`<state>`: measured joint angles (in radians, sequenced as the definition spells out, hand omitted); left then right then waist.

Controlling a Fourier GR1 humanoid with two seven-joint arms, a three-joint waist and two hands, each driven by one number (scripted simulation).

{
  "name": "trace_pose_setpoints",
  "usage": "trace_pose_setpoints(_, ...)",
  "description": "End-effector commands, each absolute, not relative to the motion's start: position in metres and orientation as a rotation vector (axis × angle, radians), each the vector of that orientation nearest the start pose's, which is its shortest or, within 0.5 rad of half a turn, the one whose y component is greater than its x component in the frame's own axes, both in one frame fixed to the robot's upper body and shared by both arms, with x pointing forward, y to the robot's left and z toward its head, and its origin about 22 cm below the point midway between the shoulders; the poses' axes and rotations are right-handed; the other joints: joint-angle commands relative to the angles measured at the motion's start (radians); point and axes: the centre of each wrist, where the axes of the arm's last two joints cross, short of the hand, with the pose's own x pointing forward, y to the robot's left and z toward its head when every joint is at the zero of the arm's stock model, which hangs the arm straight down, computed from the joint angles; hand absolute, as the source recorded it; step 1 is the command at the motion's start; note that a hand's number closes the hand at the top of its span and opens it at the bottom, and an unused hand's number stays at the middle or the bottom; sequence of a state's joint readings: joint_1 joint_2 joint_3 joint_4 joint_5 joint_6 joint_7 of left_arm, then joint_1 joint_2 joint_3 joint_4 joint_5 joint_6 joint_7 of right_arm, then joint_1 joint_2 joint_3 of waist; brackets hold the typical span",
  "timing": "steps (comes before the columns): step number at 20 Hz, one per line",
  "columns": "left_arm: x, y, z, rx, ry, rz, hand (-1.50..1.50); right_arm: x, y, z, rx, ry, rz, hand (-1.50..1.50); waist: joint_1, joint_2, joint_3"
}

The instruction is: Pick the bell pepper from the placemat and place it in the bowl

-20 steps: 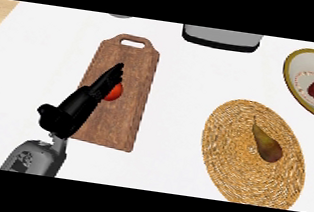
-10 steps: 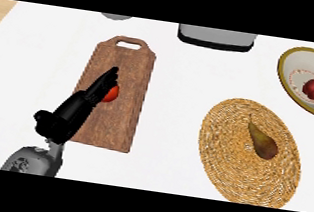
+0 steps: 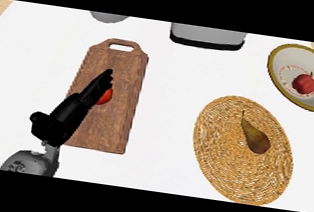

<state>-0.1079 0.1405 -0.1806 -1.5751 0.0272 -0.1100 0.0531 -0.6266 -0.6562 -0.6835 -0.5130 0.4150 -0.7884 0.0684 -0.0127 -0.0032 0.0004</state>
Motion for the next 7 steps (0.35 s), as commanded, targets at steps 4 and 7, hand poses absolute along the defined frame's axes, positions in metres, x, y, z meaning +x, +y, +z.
trace_pose_setpoints(4, 0.262, 0.218, 0.034, -0.152, -1.587, -0.346, 0.00, 0.245, -0.524, 0.054, -1.415, -1.095, -0.647, -1.50, -0.009, -0.004, -0.002)
trace_pose_setpoints(7, 0.263, 0.212, 0.038, -0.151, -1.594, -0.366, 0.00, 0.207, -0.532, 0.049, -1.371, -1.138, -0.662, -1.50, -0.010, -0.004, -0.002)
